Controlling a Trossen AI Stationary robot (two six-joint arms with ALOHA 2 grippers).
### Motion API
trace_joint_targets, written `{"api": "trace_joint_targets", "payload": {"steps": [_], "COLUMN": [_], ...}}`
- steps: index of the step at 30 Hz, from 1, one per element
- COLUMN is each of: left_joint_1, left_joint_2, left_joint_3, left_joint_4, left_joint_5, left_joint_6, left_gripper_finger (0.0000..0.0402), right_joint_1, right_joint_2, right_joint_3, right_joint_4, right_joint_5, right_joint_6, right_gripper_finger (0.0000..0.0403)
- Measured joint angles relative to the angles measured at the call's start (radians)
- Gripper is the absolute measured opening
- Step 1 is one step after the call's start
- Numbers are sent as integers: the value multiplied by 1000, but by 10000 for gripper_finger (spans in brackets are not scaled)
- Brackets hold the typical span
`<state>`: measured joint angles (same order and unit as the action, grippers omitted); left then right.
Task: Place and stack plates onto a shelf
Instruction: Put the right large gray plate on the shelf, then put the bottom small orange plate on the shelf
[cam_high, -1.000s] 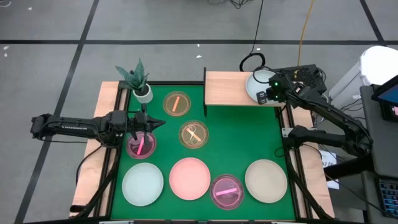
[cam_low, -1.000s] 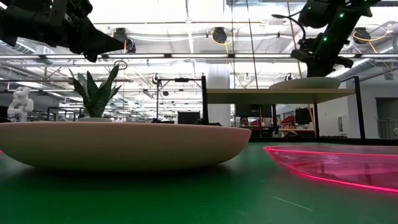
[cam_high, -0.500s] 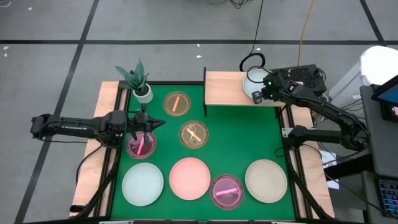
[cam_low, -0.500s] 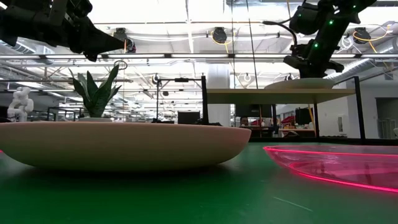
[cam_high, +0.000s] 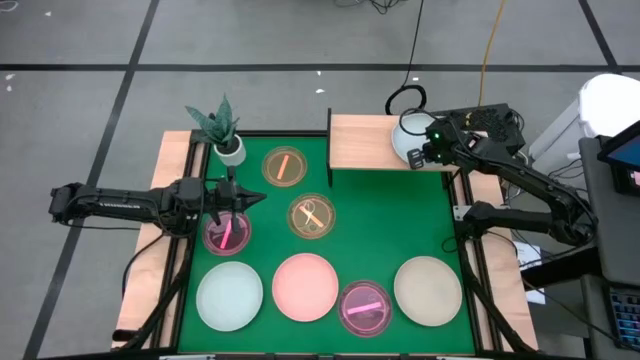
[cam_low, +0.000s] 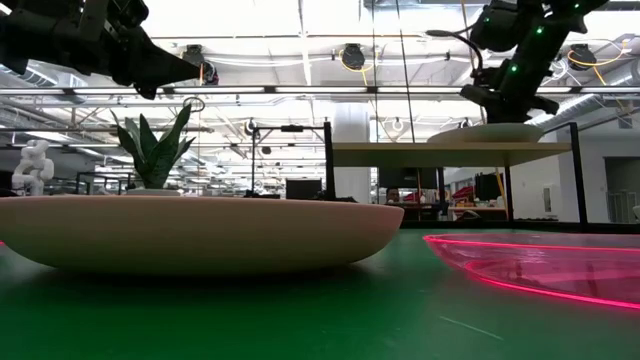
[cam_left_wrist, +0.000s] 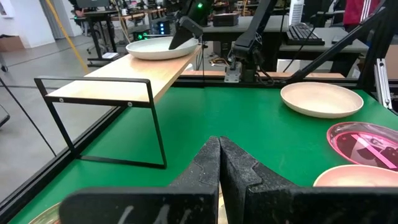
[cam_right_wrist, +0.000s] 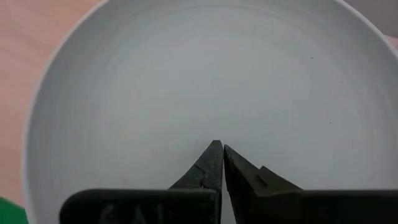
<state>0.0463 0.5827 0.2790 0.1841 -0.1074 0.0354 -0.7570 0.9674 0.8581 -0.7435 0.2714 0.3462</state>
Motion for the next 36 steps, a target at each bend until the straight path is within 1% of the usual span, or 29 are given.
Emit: {"api": "trace_joint_targets", "payload": {"steps": [5, 10, 16, 22, 26, 28, 32, 34, 36], "left_joint_1": [0, 0, 0, 0, 0, 0, 0, 0, 0], "left_joint_2": [0, 0, 0, 0, 0, 0, 0, 0, 0], "left_joint_3": [0, 0, 0, 0, 0, 1, 66, 110, 146], "left_joint_4": [0, 0, 0, 0, 0, -3, -133, -206, -229], "left_joint_5": [0, 0, 0, -52, -53, -68, -183, -216, -244], "left_joint_6": [0, 0, 11, 11, -12, -28, -76, -70, -54], "left_gripper_finger": [1, 1, 1, 1, 1, 1, 1, 1, 1], "right_joint_1": [0, 3, 63, 177, 276, 330, 438, 496, 556], "right_joint_2": [-31, -59, -92, -114, -127, -132, -134, -132, -125], "right_joint_3": [0, 0, 0, 0, 1, 1, 1, 1, 2], "right_joint_4": [16, 56, 84, 106, 173, 211, 277, 300, 322], "right_joint_5": [-4, -44, -43, -40, -36, -13, 48, 73, 100], "right_joint_6": [0, 1, 3, 31, 36, 53, 64, 71, 76], "right_gripper_finger": [0, 0, 0, 0, 0, 0, 0, 0, 0]}}
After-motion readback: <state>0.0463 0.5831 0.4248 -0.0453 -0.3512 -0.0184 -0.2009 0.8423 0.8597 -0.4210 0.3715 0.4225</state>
